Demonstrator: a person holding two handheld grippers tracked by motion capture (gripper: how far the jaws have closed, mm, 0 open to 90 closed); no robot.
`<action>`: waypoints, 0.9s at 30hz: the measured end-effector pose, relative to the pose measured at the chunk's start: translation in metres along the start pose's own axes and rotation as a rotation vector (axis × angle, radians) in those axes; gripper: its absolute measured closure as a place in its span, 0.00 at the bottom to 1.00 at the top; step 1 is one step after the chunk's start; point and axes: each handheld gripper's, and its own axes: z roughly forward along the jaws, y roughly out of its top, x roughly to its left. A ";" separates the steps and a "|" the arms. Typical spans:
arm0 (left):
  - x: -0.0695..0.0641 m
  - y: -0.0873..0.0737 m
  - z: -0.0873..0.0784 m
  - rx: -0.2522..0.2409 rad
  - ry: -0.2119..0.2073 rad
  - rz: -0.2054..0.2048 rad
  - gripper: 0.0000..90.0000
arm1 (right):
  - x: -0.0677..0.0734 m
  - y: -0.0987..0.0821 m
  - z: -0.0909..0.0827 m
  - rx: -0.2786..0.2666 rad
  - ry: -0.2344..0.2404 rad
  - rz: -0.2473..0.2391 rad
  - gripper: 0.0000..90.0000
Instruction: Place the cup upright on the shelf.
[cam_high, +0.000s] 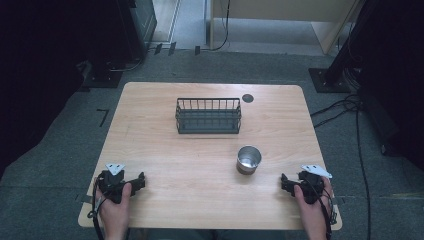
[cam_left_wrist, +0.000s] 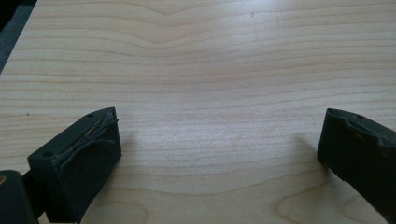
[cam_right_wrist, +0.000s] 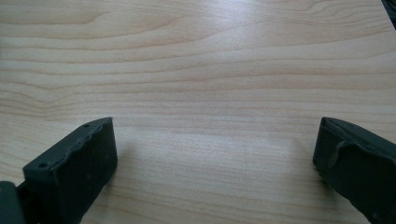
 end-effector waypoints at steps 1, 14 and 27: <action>0.000 0.000 0.000 0.001 0.000 0.001 0.00 | 0.000 0.000 0.000 0.000 0.000 0.000 0.00; 0.000 0.000 0.000 0.000 -0.001 0.001 0.00 | 0.000 -0.002 -0.002 0.002 0.016 -0.010 0.00; 0.000 -0.001 -0.001 0.000 -0.014 0.018 0.00 | 0.006 0.012 -0.016 -0.025 0.086 -0.005 0.00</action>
